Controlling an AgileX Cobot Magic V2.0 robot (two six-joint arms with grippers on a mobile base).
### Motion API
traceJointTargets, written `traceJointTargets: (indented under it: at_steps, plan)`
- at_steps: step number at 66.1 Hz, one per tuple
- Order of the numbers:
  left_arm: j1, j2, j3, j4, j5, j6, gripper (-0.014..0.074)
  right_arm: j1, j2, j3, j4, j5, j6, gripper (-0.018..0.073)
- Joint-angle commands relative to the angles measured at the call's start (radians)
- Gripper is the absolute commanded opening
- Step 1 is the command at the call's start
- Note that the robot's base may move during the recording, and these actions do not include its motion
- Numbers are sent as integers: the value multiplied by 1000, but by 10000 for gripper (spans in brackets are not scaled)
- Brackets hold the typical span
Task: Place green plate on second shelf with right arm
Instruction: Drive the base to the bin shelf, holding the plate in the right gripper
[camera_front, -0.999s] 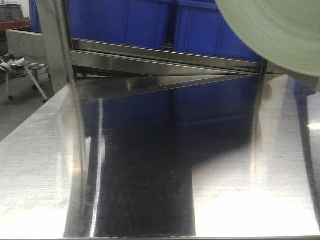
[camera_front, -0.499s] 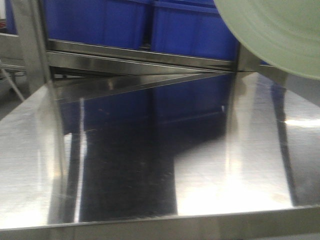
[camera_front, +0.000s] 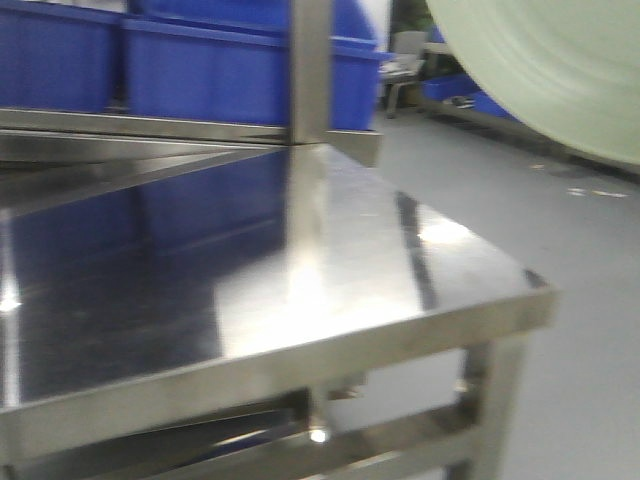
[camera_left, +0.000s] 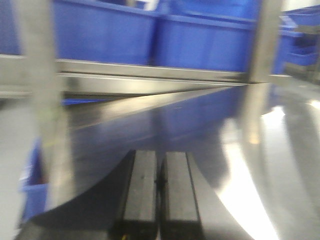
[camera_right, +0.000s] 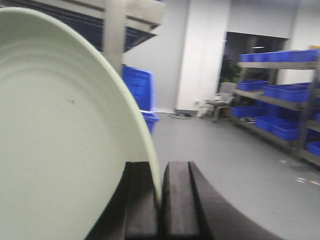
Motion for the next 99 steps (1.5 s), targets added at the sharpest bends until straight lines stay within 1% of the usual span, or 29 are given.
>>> traceJointTargets:
  at_steps: [1, 99]
  plan:
    - [-2, -17, 41, -3, -86, -3, 130, 0, 16, -33, 0, -109, 3, 25]
    - [-2, -17, 41, -3, -86, -3, 130, 0, 16, -33, 0, -109, 3, 25]
